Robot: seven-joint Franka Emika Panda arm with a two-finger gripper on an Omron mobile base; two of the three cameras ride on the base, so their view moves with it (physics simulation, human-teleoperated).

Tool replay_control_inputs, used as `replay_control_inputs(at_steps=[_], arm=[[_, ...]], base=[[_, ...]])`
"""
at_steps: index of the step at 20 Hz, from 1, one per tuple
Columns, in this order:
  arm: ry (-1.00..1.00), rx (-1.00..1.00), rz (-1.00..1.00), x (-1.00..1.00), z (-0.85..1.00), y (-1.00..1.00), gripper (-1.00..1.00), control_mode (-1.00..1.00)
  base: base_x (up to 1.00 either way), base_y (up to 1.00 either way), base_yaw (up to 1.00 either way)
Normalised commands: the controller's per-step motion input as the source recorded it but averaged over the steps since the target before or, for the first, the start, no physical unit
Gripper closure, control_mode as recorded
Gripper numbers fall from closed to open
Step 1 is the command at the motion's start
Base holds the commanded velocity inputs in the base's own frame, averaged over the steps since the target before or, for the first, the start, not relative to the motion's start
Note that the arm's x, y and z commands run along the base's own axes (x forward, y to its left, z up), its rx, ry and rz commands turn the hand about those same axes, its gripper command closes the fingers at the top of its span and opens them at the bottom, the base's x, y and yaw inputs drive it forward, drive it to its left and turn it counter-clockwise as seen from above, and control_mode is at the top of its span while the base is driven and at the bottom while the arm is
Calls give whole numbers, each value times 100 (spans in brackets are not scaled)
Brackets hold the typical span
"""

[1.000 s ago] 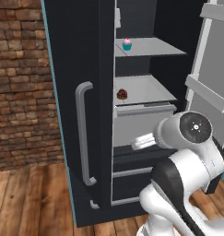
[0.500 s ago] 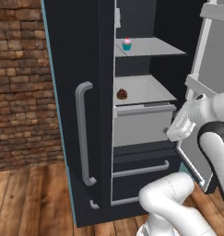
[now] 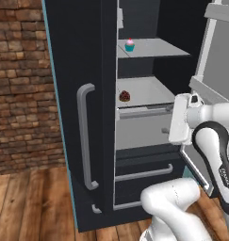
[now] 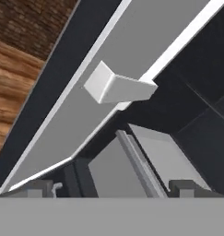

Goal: Take the cupcake and cake from the fridge and place them on the empty tray on the dining counter.

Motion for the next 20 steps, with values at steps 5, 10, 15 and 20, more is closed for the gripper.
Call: replay_control_inputs(at_steps=[5,10,15,20], arm=[[-2,-2,3,77,-8,30,-100,-100],[11,0,43,99,-5,44,-100,-100],[2,0,55,54,-2,42,-100,-100],[-16,-5,39,0,-13,65,-100,-100]], base=[[0,0,0],[0,0,0],[0,0,0],[0,0,0]])
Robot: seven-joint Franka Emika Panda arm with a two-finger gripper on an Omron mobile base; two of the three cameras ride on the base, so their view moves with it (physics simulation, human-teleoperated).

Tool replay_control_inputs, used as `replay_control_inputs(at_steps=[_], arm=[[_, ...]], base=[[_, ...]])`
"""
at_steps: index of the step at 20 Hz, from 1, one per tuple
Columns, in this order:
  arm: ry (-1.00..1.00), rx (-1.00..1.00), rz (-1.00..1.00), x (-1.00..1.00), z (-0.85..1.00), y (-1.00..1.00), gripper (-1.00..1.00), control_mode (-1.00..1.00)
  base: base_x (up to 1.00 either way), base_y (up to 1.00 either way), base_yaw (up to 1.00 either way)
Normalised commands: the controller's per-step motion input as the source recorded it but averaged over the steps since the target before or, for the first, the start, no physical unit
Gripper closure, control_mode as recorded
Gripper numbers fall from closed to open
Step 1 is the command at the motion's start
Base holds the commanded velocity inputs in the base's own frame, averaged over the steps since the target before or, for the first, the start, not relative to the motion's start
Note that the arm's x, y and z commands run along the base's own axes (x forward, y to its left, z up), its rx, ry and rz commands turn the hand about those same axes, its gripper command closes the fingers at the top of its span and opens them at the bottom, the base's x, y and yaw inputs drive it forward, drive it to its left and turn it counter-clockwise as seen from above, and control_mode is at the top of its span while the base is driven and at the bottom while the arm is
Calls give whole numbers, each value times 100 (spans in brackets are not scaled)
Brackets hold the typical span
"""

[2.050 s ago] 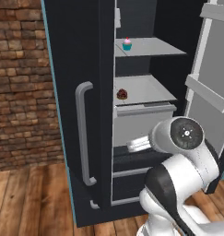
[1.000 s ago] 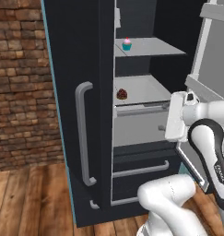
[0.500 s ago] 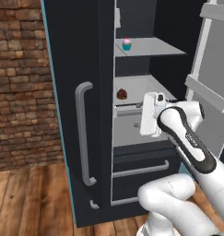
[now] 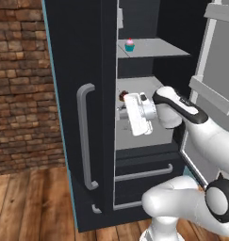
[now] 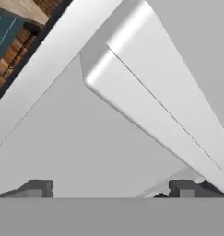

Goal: Take the cupcake and cake from the fridge and place them on the empty tray on the dining counter.

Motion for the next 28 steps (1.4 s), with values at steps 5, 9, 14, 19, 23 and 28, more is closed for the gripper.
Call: replay_control_inputs(at_steps=[5,9,14,19,23,28], arm=[[-45,-7,27,-27,-5,82,-100,-100],[-56,-13,19,-91,-13,96,-100,-100],[-53,-12,17,-90,-15,100,-100,-100],[-24,-3,-3,-58,2,-1,-100,-100],[5,17,-39,-30,16,-99,-100,-100],[23,38,-55,-13,66,-77,-100,-100]], base=[[0,0,0],[0,0,0],[0,0,0],[0,0,0],[0,0,0],[0,0,0]])
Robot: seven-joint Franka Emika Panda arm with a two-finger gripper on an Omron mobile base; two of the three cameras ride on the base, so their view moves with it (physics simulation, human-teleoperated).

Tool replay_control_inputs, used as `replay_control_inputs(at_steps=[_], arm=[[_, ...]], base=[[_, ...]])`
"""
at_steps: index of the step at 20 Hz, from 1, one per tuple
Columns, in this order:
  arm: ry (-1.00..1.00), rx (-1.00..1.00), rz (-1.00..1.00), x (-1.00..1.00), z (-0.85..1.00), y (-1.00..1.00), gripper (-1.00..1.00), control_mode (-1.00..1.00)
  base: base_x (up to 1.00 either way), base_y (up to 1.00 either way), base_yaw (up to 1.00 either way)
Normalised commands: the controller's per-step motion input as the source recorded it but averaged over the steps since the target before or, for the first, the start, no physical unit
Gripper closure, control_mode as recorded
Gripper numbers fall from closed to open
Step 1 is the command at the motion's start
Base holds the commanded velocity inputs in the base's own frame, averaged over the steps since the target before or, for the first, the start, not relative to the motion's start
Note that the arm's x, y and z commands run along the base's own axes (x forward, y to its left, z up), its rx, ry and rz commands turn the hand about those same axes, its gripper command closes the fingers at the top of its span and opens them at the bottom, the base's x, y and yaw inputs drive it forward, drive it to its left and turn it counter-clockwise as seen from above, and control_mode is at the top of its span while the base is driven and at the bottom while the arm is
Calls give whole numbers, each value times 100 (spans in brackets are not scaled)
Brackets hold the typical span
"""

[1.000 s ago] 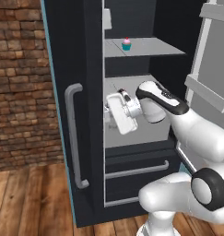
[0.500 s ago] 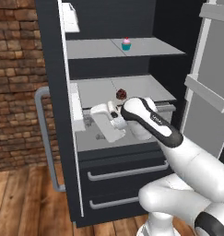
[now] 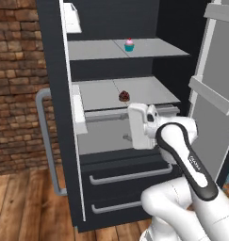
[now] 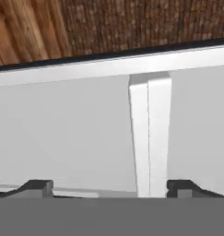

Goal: Take the cupcake and cake from the fridge and place them on the empty tray on the dining counter.

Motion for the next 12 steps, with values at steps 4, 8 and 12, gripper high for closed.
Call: replay_control_inputs(at_steps=[4,8,12], arm=[[48,37,-46,-5,86,-50,-100,-100],[66,33,-16,0,71,-57,-100,-100],[66,27,0,1,-6,-59,-100,-100]], base=[[0,0,0],[0,0,0],[0,0,0]])
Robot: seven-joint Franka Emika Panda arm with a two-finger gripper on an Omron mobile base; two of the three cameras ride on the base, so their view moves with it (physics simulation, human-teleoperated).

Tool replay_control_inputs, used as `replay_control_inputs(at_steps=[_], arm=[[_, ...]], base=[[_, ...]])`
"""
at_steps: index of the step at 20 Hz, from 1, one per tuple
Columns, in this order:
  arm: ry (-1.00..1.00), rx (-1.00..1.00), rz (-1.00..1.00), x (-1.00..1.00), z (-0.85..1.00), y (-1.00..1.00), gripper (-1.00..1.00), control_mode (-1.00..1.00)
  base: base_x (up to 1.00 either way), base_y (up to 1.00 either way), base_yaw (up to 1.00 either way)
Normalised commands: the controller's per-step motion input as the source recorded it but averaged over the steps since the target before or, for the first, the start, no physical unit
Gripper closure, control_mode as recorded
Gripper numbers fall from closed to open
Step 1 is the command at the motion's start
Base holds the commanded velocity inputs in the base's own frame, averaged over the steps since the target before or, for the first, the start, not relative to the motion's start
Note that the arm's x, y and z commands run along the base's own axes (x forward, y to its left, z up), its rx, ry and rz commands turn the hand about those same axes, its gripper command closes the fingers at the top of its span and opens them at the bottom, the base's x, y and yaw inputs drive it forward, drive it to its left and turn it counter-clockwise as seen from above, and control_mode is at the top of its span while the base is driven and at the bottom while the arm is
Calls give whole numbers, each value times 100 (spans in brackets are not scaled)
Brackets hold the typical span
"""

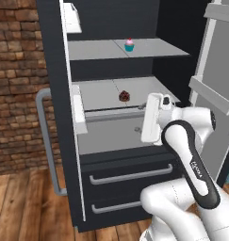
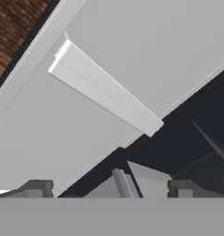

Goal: Take the cupcake and cake from the fridge and place them on the empty tray on the dining counter.

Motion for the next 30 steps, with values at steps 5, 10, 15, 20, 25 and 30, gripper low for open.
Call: replay_control_inputs(at_steps=[5,10,15,20,25,30], arm=[[63,30,-20,4,0,-29,-100,-100],[27,34,-59,0,0,-20,-100,-100],[9,29,-67,0,-23,-4,-100,-100],[9,25,-30,-5,-3,-48,-100,-100],[0,1,-24,13,-11,-17,-100,-100],[2,0,-3,0,6,-8,-100,-100]], base=[[0,0,0],[0,0,0],[0,0,0],[0,0,0],[0,0,0],[0,0,0]])
